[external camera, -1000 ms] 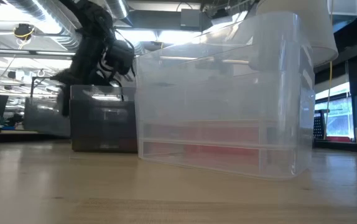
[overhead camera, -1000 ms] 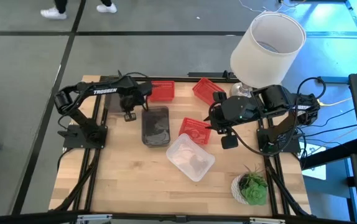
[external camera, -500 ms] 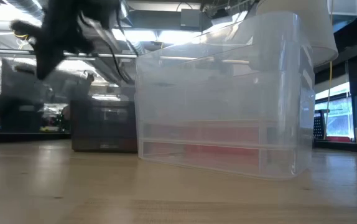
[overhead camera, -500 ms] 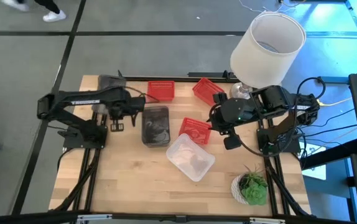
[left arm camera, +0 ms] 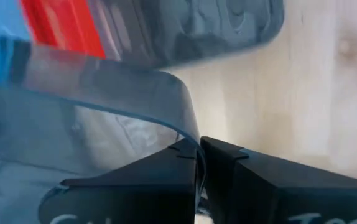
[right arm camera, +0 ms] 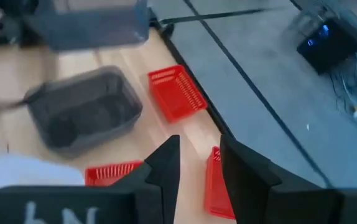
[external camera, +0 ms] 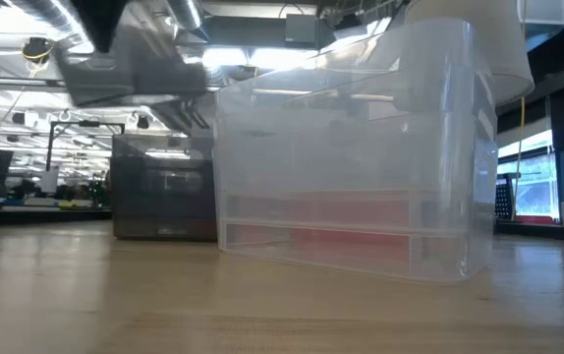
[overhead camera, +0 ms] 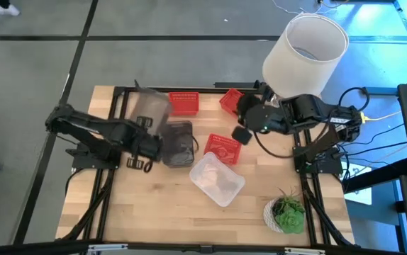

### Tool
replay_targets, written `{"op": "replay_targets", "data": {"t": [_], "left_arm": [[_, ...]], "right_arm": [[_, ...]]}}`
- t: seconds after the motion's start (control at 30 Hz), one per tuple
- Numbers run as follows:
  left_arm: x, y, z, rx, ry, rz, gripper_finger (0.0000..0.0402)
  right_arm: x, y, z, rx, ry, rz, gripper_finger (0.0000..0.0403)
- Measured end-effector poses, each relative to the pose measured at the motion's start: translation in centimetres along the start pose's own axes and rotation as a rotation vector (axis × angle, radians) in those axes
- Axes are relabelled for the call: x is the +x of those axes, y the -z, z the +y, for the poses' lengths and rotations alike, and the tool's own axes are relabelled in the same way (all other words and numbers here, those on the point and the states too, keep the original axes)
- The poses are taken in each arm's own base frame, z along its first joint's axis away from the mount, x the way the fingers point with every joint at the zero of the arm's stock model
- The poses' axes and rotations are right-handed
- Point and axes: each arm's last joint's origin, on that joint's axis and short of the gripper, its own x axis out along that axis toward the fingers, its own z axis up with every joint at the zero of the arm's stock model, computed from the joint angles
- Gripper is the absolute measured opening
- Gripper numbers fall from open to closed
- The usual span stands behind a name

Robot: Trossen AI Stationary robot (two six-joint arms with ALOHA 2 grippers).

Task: Stack baskets by color
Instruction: Stack the top black bin on the bottom black bins

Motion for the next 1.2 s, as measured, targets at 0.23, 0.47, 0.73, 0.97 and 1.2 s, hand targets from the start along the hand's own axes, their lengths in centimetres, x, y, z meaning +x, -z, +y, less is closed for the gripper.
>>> {"op": "replay_targets", "data": {"t": [0.23, 0.47, 0.73, 0.97, 1.2], "left_arm": [[1.4, -4.0, -3.9, 0.268, -0.222, 0.036, 0.0], [4.4, -6.5, -5.7, 0.386, -0.431, 0.118, 0.0], [4.9, -7.1, -5.4, 0.485, -0.632, 0.132, 0.0], [5.0, -7.1, -5.6, 0.471, -0.58, 0.137, 0.0], [5.1, -7.1, -5.4, 0.448, -0.578, 0.134, 0.0]], "right_arm": [[1.2, -1.4, -0.3, 0.078, -0.07, -0.053, 0.0113], [2.6, -2.7, 1.9, -0.051, -0.325, -0.118, 0.0113], [6.8, -2.8, 4.7, -0.16, -0.161, -0.096, 0.0113], [7.6, -3.1, 5.2, -0.152, 0.04, -0.146, 0.0113], [7.5, -3.2, 5.3, -0.125, 0.025, -0.151, 0.0113]]}}
